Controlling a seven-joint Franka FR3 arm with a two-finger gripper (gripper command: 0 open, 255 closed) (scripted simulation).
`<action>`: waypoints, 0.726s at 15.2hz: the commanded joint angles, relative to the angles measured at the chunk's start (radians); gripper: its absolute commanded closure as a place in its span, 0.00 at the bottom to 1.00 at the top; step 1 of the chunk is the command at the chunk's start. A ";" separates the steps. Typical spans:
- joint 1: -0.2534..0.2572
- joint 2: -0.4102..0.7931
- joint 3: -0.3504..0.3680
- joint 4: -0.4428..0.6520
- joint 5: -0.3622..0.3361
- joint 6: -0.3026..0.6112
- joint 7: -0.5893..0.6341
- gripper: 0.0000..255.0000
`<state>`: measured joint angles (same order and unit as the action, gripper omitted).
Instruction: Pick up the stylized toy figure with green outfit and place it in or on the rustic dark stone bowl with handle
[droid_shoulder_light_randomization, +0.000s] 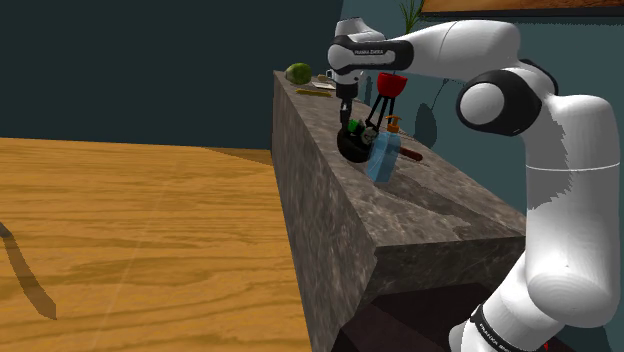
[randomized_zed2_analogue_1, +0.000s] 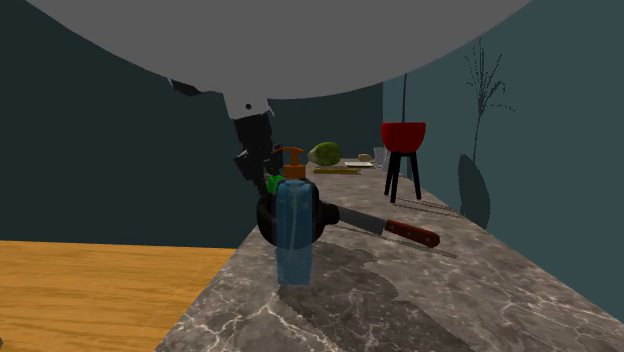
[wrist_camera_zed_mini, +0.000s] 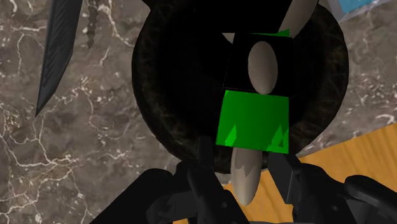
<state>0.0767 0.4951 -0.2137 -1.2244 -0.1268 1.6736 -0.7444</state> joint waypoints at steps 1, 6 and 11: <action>-0.003 0.007 -0.002 0.000 0.000 -0.007 -0.001 0.00; -0.001 0.003 -0.001 -0.011 -0.001 -0.001 0.001 0.00; 0.000 0.049 0.001 0.188 0.007 -0.155 -0.010 0.00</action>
<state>0.0793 0.5370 -0.2117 -1.0642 -0.1208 1.5399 -0.7500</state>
